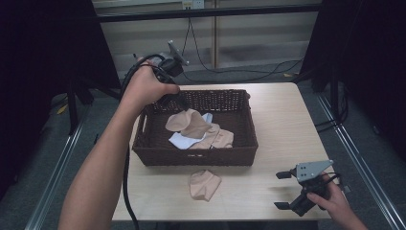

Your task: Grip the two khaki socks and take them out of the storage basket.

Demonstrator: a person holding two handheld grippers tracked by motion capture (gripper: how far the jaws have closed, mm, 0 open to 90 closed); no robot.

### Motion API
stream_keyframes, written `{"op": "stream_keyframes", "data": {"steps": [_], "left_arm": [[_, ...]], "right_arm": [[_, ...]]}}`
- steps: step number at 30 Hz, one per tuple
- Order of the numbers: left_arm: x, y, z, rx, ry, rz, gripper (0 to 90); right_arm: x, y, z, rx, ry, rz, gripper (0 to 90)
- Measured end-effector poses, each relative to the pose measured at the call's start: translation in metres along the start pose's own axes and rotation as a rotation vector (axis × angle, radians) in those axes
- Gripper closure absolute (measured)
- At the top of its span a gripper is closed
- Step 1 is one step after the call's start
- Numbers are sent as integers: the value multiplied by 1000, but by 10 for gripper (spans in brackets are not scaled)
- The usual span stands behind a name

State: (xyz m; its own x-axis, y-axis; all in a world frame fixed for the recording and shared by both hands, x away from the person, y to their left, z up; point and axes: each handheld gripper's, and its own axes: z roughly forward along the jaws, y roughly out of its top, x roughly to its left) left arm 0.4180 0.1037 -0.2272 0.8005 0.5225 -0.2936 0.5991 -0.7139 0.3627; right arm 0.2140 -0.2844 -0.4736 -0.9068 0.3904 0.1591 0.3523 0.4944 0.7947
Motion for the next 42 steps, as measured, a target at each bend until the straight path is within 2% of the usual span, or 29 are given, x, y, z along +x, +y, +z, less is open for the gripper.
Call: {"op": "stream_keyframes", "data": {"steps": [10, 13, 17, 22, 23, 24, 34, 42], "left_arm": [[-13, -4, -8, 5, -9, 37, 900], [-16, -5, -9, 24, -24, 56, 900], [-21, -9, -9, 7, -34, 62, 900], [-27, -12, -9, 26, -47, 86, 900], [-28, -13, -7, 16, -48, 90, 900], [-29, -14, -6, 29, -54, 92, 900], [-41, -17, 9, 39, -86, 140, 900], [-47, -20, 31, 61, -106, 172, 900]], "right_arm": [[0, 0, 0, 1, -3, 1, 13], [0, 0, 0, 1, -4, 1, 13], [0, 0, 0, 2, -4, 0, 13], [0, 0, 1, 1, -4, 2, 13], [0, 0, 1, 1, -3, 1, 13], [0, 0, 1, 1, -4, 1, 13], [0, 1, 0, -2, -3, -2, 13], [1, 1, 0, -2, -4, -3, 13]]}}
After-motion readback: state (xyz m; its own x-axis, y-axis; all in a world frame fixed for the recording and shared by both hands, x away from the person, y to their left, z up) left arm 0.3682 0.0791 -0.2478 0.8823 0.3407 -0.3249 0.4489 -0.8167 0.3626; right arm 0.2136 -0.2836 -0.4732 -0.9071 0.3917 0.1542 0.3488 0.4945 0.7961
